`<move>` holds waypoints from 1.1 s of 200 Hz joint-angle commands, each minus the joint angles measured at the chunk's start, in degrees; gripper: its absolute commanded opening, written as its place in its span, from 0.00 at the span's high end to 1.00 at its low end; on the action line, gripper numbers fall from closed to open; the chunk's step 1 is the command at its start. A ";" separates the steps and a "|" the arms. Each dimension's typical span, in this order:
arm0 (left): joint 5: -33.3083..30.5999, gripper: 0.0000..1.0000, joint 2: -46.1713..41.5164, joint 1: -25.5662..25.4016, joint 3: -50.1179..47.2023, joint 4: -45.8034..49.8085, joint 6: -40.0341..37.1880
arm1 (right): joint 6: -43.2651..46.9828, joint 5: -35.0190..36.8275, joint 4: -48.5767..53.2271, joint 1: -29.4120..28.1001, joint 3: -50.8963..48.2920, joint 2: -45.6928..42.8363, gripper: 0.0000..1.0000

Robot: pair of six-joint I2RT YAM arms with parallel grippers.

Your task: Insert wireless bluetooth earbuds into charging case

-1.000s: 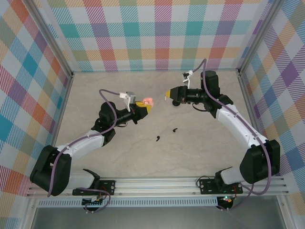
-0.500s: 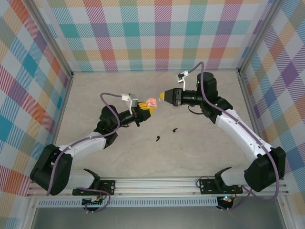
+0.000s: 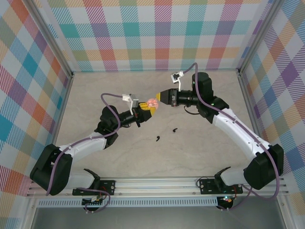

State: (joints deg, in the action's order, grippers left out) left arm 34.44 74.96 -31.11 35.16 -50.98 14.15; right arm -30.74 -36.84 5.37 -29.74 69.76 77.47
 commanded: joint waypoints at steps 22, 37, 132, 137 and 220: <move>-0.60 0.85 0.46 -0.88 2.44 -0.79 1.71 | 2.13 0.80 -0.08 -0.76 1.87 0.79 0.76; -0.46 0.84 0.49 -0.94 2.69 -0.57 2.03 | 2.33 1.12 0.02 -0.85 1.87 0.92 0.76; -0.25 0.84 -0.20 -1.19 3.54 1.61 2.73 | 3.06 1.43 0.17 -1.42 2.05 1.63 0.75; -0.22 0.84 -0.29 -1.23 3.64 1.82 2.72 | 3.06 1.49 0.09 -1.43 2.05 1.66 0.75; -0.51 0.83 -0.69 -1.23 3.74 2.64 3.42 | 3.93 1.95 0.39 -1.55 2.05 2.17 0.75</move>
State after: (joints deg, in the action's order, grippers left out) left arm 33.82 75.07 -31.42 36.88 -47.90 17.10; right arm -28.99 -35.00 6.07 -30.85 69.87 79.09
